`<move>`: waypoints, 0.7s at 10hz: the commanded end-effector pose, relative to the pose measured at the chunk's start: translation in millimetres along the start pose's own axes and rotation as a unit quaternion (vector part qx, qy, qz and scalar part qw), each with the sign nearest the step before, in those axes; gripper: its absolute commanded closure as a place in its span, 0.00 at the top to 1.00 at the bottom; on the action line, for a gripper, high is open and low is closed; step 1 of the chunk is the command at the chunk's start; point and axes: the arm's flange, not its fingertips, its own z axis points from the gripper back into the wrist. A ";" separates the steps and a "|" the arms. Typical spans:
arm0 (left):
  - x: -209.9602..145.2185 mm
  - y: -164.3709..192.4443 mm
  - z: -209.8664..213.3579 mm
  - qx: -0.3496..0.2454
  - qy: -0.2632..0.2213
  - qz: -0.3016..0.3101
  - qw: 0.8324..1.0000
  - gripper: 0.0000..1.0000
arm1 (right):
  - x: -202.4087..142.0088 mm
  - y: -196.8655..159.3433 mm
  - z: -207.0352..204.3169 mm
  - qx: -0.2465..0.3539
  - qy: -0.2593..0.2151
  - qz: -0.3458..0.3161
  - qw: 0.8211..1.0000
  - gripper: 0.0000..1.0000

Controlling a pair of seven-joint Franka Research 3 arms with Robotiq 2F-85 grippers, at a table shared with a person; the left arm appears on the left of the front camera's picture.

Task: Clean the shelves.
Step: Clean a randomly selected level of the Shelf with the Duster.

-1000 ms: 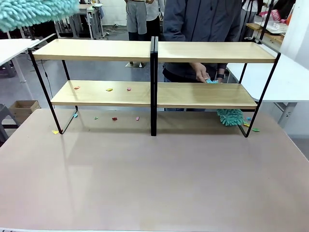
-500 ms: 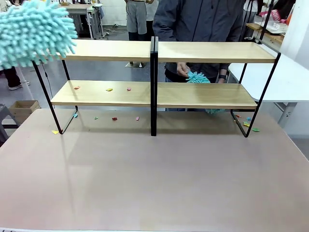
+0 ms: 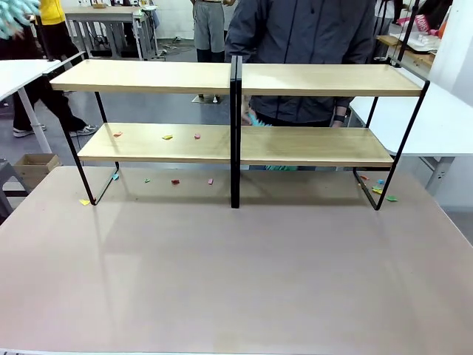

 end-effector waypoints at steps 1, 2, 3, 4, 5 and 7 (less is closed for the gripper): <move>-11.7 1.8 12.8 0.015 -0.110 0.026 0.994 0.00 | -0.7 0.2 -0.1 0.002 0.000 0.000 1.000 1.00; -14.4 12.4 26.7 -0.033 -0.146 0.017 0.989 0.00 | -0.7 0.2 -0.1 0.002 0.000 0.000 1.000 1.00; -12.9 6.6 13.3 0.011 -0.055 0.025 0.998 0.00 | -0.7 0.2 -0.1 0.002 0.000 0.000 1.000 1.00; -12.9 6.6 13.3 0.011 -0.055 0.025 0.998 0.00 | -0.7 0.2 -0.1 0.002 0.000 0.000 1.000 1.00; -12.9 6.6 13.3 0.011 -0.055 0.025 0.998 0.00 | -0.7 0.2 -0.1 0.002 0.000 0.000 1.000 1.00; -12.9 6.6 13.3 0.011 -0.055 0.025 0.998 0.00 | -0.7 0.2 -0.1 0.002 0.000 0.000 1.000 1.00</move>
